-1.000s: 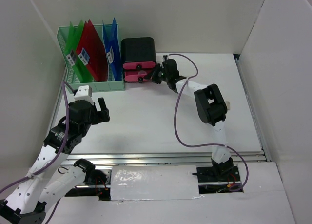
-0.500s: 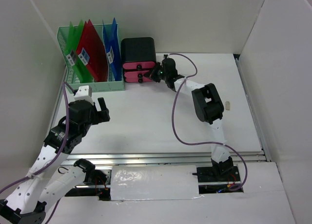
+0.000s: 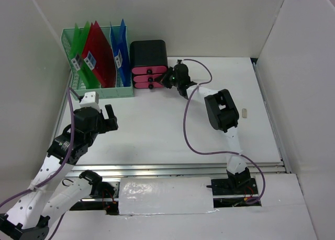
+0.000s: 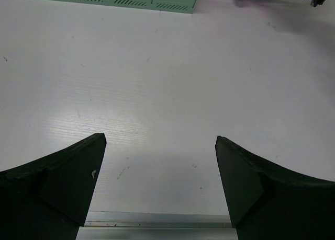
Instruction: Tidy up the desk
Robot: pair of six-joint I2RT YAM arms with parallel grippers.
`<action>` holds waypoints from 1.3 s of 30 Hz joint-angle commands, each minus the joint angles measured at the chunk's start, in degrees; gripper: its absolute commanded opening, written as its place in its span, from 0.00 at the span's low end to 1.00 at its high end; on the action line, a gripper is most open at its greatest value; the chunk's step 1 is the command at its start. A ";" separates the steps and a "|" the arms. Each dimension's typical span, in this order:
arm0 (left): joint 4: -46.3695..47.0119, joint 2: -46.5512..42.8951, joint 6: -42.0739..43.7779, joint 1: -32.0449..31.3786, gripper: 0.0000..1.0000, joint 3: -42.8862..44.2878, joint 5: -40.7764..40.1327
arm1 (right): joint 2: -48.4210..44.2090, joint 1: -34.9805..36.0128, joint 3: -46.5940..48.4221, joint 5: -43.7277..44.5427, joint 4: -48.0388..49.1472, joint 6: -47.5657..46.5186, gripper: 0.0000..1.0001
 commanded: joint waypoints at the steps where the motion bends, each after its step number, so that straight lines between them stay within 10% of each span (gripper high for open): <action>1: 2.22 -0.04 1.38 0.27 1.00 -0.16 -0.07 | -0.07 -0.36 -0.46 2.68 5.09 1.13 0.00; 15: 2.31 0.31 1.38 0.27 1.00 -0.16 0.01 | 0.55 -0.28 -0.19 2.15 5.98 1.65 0.00; 19: 2.14 0.23 1.38 0.27 1.00 -0.16 -0.07 | -3.84 0.60 -12.98 3.64 13.16 6.30 0.34; 39: 2.22 0.14 1.55 0.27 1.00 -0.16 0.28 | 4.85 1.57 -1.70 0.75 3.18 18.79 0.54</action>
